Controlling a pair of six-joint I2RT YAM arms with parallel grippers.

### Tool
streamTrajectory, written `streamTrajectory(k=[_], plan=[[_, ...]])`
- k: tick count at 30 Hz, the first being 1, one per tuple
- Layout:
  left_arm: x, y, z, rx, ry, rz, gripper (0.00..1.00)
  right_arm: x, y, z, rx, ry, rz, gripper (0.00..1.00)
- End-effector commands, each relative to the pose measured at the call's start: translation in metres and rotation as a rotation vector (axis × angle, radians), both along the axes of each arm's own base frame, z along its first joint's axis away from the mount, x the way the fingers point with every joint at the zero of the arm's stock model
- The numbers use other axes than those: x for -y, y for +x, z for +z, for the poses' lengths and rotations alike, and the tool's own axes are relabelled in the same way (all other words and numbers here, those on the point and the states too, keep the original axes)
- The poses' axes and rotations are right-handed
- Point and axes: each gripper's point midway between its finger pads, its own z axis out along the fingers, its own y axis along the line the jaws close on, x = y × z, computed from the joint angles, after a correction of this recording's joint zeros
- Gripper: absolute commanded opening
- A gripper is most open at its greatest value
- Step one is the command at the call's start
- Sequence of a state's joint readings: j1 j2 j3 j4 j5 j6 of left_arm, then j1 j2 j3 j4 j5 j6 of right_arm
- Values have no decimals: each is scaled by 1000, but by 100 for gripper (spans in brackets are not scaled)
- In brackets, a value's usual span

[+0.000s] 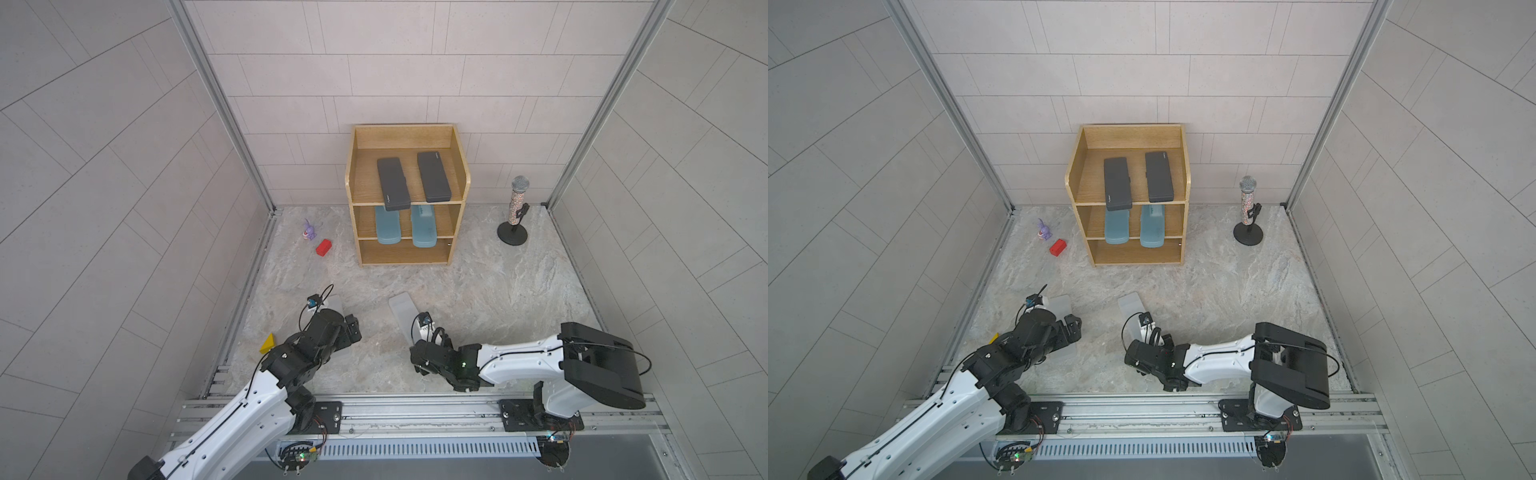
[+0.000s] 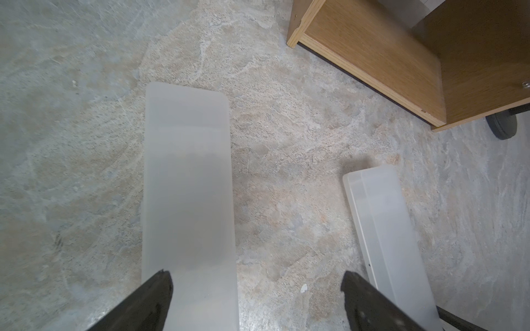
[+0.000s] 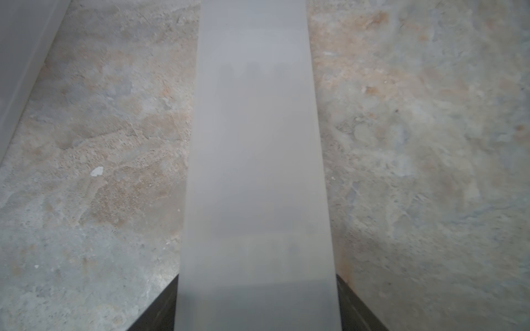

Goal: Place the pencil cases on the shelf according to color
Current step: Pick up the pencil case from the center of the board, then place the pencil case on the shelf.

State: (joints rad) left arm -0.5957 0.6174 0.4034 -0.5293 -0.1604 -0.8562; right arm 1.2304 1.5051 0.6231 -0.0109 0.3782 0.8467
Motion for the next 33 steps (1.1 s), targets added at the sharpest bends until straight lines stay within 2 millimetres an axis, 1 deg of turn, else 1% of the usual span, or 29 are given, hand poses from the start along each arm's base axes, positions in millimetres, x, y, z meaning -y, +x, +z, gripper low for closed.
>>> streamTrajectory(k=[1,3,8,12,15,21,24,26,27,29,33], plan=[[-5,1,2,13,22,9,100,14,4,17,58,24,-49,45],[-4,2,4,11,28,3,100,21,5,22,75,41,-71,45],[-5,4,-5,-28,67,6,100,40,13,39,124,85,-125,45],[-2,7,-4,-20,54,6,100,51,27,47,114,141,-162,45],[-1,9,-6,-7,45,5,100,57,45,52,95,193,-192,46],[0,10,-10,-7,40,4,100,62,86,62,93,271,-246,45],[1,10,-13,-12,43,3,100,61,106,64,87,279,-260,45],[2,11,-15,-18,46,-1,100,59,118,62,78,284,-266,45],[2,11,-15,-20,46,-2,100,56,127,67,87,296,-269,44],[4,12,-17,-23,45,-5,100,53,138,67,85,302,-277,44],[6,13,-20,-27,38,-8,100,46,162,60,76,318,-297,44]])
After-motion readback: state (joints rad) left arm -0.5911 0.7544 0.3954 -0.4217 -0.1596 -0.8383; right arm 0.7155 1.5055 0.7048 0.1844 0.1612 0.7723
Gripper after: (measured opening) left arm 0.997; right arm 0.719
